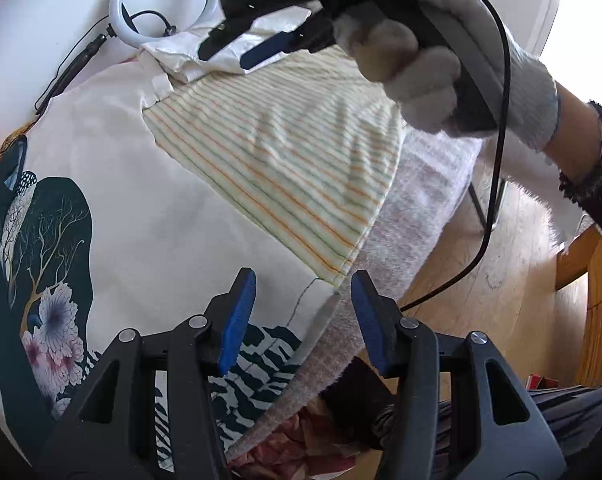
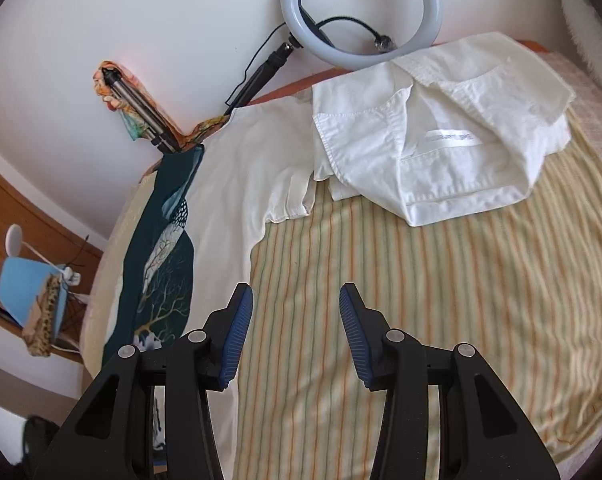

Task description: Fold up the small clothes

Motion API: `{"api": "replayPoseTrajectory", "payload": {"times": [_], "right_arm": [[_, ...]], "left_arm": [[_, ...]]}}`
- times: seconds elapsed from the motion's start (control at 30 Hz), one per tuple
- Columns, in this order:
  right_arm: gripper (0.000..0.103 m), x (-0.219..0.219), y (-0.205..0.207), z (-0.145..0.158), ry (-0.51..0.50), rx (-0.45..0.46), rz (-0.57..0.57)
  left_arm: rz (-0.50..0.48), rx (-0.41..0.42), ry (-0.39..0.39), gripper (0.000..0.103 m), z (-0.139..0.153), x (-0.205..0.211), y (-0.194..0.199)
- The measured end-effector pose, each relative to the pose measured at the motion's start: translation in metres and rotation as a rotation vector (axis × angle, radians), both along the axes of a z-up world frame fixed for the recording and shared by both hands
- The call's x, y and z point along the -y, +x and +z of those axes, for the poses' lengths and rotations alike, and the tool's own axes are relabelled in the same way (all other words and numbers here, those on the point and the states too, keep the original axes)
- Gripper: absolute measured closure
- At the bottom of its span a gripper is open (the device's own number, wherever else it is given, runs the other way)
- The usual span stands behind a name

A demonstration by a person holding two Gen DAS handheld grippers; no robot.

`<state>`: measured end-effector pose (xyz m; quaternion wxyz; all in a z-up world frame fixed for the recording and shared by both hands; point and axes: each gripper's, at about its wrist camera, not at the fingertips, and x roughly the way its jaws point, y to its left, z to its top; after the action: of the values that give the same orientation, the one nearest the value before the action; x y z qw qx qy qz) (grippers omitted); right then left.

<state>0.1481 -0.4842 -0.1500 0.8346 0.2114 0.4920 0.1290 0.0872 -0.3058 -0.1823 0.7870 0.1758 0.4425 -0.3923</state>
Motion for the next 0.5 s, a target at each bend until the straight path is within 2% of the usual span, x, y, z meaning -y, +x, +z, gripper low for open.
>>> {"api": "replayPoseTrajectory", "payload": {"times": [0.07,0.13,0.27,0.5], "right_arm": [[0.058,-0.002,0.012,-0.008,0.024,-0.016,-0.002],[0.058,-0.005,0.024,-0.015,0.052,-0.032,-0.004],[0.058,-0.015,0.046,-0.03,0.086,-0.061,-0.008],[0.058,-0.027,0.074,-0.051,0.181,-0.106,-0.052]], "left_arm": [[0.009,-0.004,0.005,0.065,-0.004,-0.001,0.003],[0.026,-0.015,-0.007,0.098,-0.005,-0.005,0.007],[0.085,-0.095,-0.104,0.101,-0.003,-0.022,0.022],[0.169,-0.131,-0.229,0.102,0.012,-0.055,0.033]]}}
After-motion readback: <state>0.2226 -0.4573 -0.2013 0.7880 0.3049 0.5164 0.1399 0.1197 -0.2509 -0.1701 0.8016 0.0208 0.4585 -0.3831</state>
